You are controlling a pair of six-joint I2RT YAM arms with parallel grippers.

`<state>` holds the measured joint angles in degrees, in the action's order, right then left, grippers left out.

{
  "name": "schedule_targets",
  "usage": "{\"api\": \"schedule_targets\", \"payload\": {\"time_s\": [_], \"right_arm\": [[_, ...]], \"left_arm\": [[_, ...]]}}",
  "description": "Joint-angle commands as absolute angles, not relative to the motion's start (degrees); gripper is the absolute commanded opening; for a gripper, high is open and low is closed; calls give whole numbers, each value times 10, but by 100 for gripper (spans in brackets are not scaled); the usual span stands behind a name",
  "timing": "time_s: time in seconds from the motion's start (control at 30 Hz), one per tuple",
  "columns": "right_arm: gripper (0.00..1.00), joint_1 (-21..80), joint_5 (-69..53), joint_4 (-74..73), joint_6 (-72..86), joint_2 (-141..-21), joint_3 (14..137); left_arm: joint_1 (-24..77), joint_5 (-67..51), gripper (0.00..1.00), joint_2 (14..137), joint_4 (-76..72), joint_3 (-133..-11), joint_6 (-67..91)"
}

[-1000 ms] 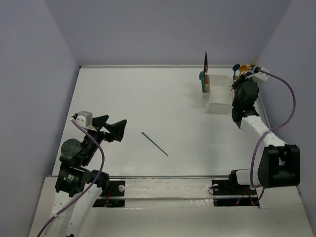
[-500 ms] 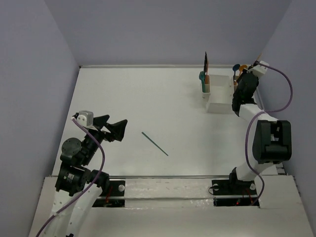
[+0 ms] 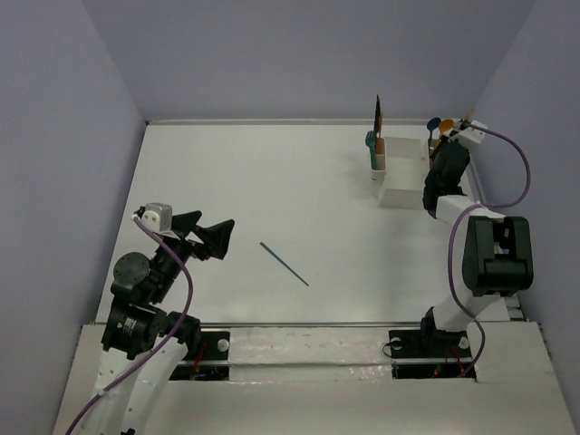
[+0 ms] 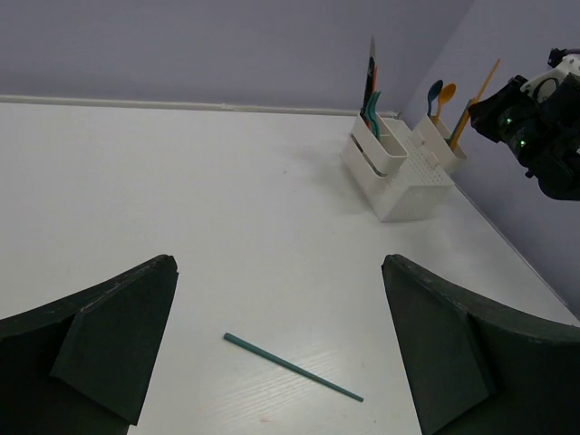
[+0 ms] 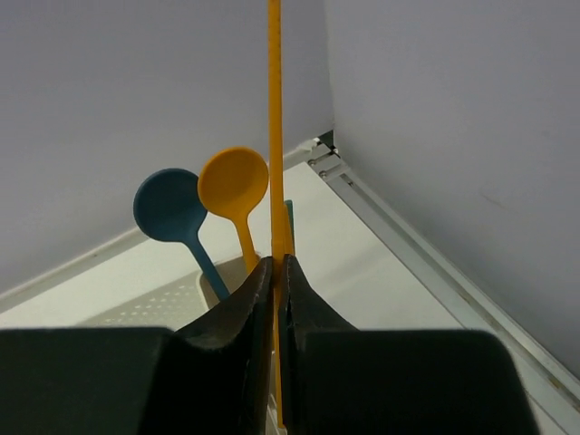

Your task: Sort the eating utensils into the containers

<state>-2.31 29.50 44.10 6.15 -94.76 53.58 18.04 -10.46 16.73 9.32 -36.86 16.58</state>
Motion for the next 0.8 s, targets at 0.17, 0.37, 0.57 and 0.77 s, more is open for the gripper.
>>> {"api": "schedule_targets", "payload": {"time_s": [0.17, 0.37, 0.57, 0.77], "right_arm": [[56, -27, 279, 461, 94, -904, 503], [67, 14, 261, 375, 99, -846, 534], [71, 163, 191, 252, 149, -766, 524], [70, 347, 42, 112, 142, -801, 554]], "left_arm": [[184, -114, 99, 169, 67, -370, 163], [189, -111, 99, 169, 69, -370, 163], [189, -102, 99, 173, 72, -372, 163], [184, -84, 99, 173, 78, -374, 164]]}}
